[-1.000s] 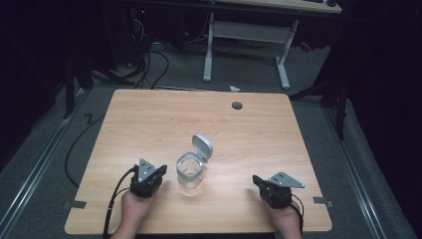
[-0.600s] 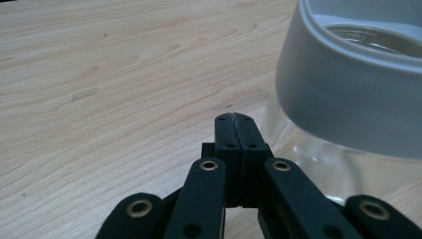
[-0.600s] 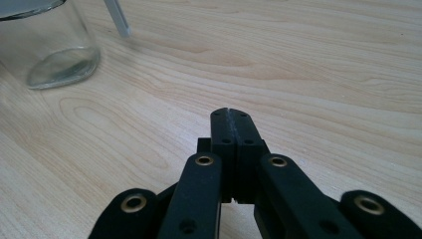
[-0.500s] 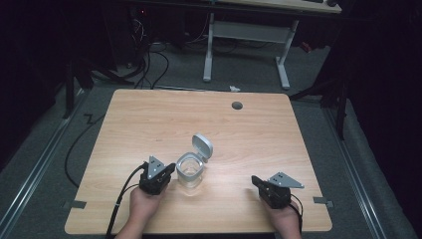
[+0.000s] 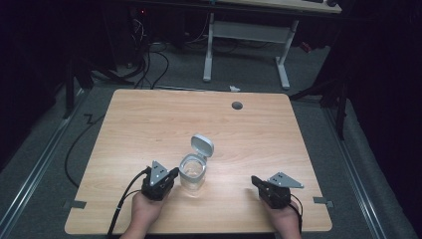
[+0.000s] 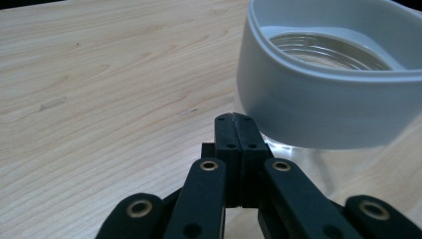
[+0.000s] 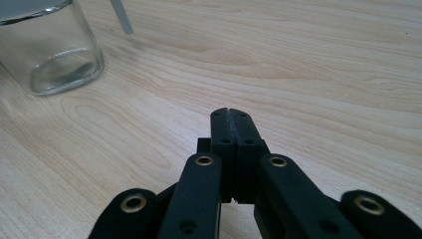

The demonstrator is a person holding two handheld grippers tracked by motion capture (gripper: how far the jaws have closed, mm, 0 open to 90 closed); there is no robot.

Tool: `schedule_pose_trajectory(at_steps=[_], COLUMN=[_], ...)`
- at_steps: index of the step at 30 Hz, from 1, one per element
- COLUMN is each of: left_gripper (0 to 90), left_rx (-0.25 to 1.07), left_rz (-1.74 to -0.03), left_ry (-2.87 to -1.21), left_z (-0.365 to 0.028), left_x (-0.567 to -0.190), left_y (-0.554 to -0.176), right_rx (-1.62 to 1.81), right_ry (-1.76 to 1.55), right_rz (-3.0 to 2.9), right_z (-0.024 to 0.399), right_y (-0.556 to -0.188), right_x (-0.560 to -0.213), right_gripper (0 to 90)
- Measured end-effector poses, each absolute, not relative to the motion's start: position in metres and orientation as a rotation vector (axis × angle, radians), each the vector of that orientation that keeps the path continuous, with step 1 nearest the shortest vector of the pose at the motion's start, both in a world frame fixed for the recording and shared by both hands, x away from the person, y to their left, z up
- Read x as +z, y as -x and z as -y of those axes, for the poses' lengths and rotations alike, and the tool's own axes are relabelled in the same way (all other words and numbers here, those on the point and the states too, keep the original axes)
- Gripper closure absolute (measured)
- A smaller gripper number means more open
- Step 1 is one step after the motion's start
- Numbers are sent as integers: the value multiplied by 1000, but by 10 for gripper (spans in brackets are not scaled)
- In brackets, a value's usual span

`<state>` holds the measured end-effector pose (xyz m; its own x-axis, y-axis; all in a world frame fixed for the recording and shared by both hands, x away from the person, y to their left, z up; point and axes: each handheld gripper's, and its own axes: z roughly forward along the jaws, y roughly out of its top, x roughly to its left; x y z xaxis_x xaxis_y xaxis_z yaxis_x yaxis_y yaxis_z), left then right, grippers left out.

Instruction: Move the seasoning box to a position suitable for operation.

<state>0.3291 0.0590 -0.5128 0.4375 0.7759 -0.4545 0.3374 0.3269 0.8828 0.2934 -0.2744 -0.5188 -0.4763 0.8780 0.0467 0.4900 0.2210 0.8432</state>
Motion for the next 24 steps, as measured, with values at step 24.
schedule_pose_trajectory(at_steps=[24], left_gripper=[900], left_rx=[354], left_rz=[-1126], left_ry=[-1282], left_z=[-54], left_x=[-518], left_y=[-308], right_rx=[1172], right_ry=[-1260], right_rz=[-2064], right_z=[273], right_y=[-294], right_x=[-520], right_gripper=[899])
